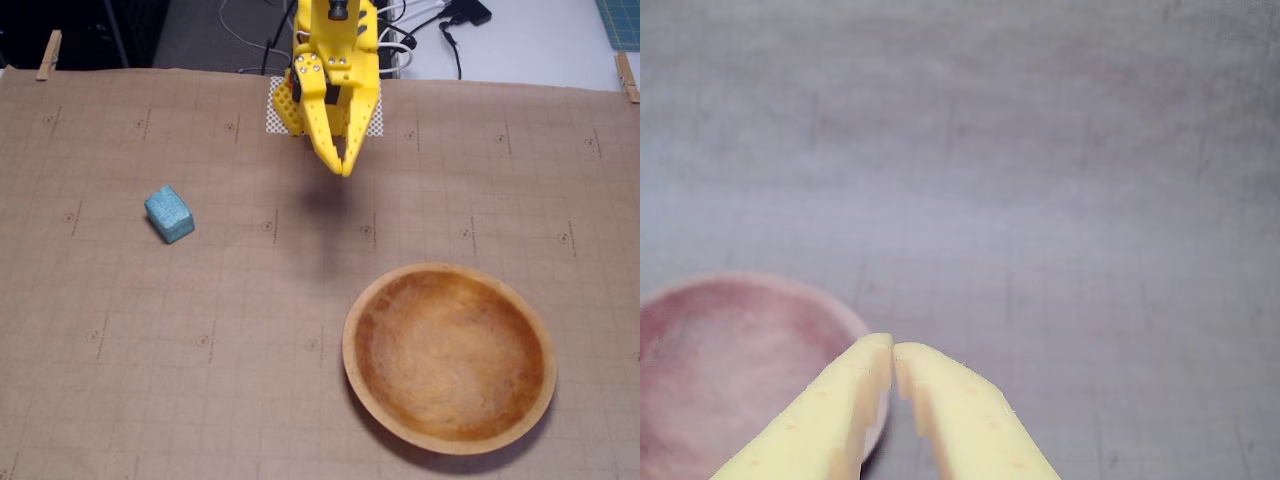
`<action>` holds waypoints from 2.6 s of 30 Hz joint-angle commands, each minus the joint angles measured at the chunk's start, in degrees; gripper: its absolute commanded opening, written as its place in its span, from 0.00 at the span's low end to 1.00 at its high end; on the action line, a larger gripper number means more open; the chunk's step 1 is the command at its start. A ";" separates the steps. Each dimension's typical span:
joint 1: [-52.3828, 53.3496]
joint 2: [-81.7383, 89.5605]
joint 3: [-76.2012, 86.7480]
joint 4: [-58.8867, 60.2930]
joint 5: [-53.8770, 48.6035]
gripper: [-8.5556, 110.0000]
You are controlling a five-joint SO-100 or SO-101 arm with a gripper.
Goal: Grasp a blue block and put it in the bowl.
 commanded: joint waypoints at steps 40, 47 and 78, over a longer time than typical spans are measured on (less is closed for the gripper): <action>18.11 -38.06 -28.39 -2.81 4.39 0.51; 23.99 -38.32 -27.60 -2.29 4.04 0.51; 35.86 -59.85 -33.40 9.40 1.41 0.51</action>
